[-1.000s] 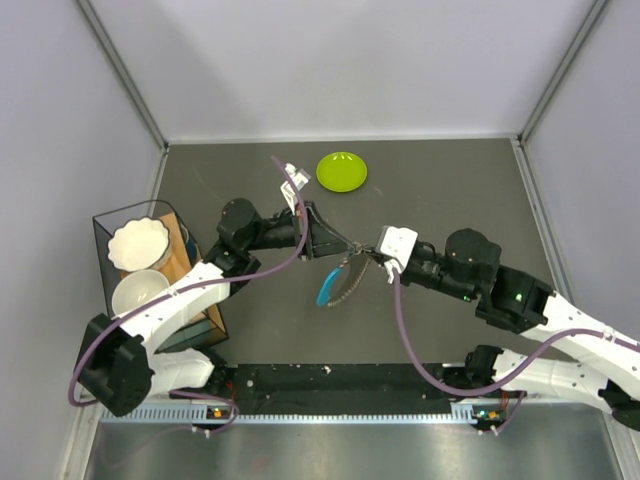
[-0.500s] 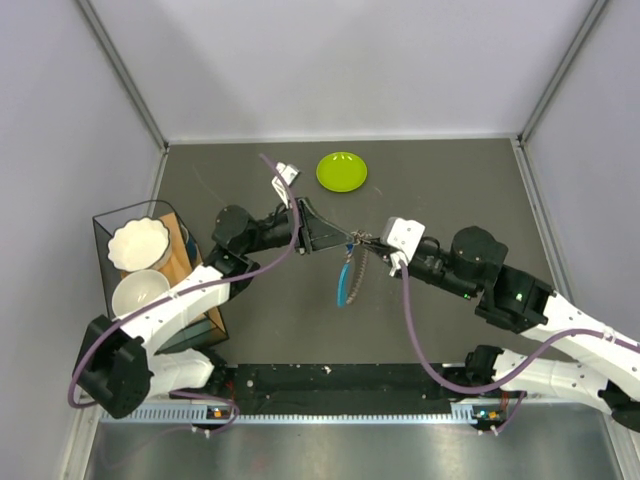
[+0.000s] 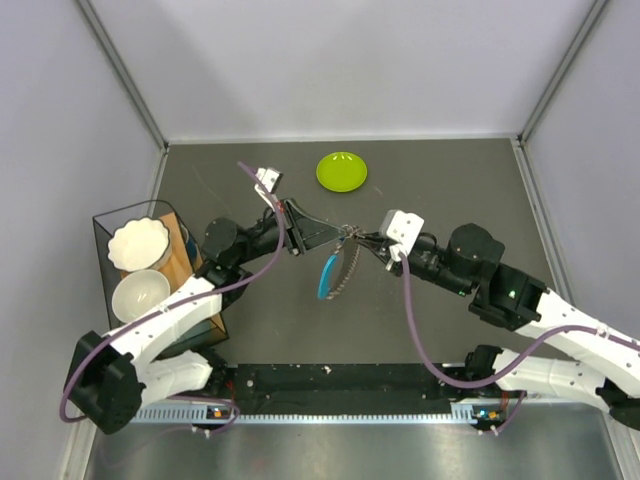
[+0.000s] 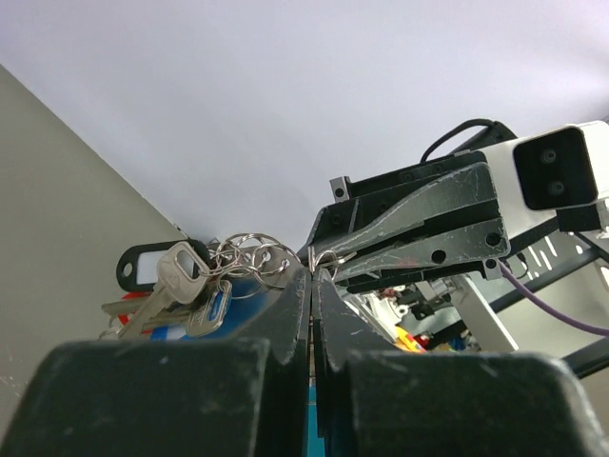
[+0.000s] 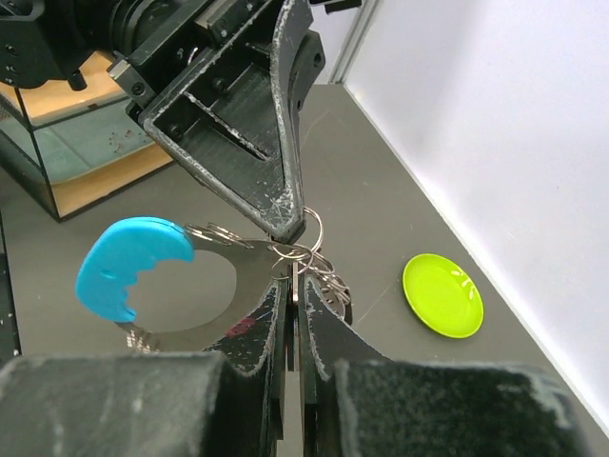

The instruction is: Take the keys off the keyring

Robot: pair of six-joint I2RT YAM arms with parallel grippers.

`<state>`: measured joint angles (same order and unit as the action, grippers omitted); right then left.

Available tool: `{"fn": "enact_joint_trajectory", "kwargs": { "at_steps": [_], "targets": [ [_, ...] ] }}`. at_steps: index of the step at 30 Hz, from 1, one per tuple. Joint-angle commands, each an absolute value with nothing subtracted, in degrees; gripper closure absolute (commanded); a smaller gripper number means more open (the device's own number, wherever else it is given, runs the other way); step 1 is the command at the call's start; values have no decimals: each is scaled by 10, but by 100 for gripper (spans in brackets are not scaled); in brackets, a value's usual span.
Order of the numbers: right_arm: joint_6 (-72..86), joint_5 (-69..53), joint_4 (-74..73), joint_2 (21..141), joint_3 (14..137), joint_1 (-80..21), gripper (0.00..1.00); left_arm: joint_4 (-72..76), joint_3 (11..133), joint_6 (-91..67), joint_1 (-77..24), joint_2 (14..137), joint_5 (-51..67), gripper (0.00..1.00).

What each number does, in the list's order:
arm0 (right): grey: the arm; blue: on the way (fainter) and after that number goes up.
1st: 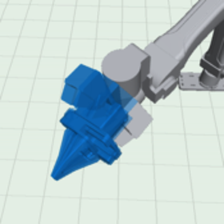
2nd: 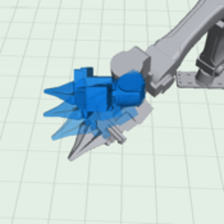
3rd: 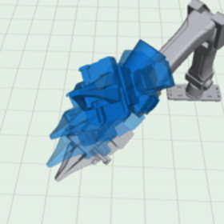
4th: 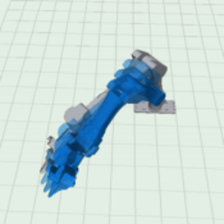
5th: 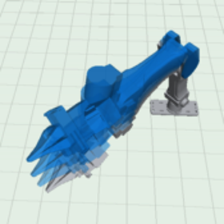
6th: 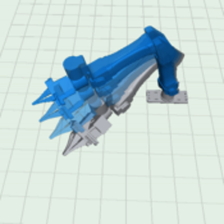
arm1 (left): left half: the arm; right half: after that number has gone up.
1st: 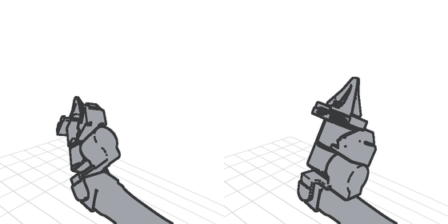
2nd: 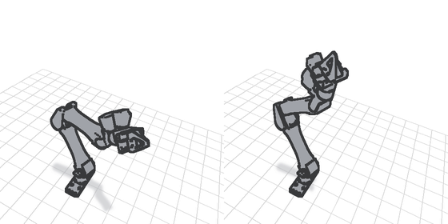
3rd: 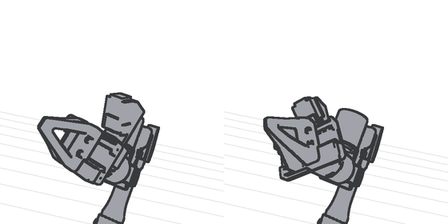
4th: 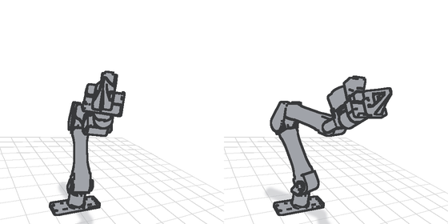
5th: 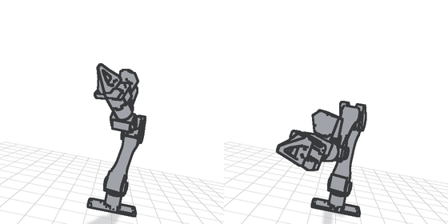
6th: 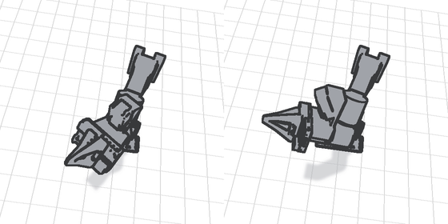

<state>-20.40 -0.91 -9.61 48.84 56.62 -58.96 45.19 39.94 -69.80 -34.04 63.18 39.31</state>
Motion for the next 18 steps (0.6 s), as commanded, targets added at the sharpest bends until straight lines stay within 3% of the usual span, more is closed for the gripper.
{"fn": "enact_joint_trajectory", "kwargs": {
  "at_steps": [1,8,18],
  "targets": [
    [-178,-12,-25,489,598,-579,100,441,394,-651,-338,594,359,100],
    [-162,23,-18,496,610,-579,100,340,410,-568,-338,582,356,100],
    [-165,39,-40,500,639,-579,100,331,410,-534,-338,588,375,100]
  ]
}}
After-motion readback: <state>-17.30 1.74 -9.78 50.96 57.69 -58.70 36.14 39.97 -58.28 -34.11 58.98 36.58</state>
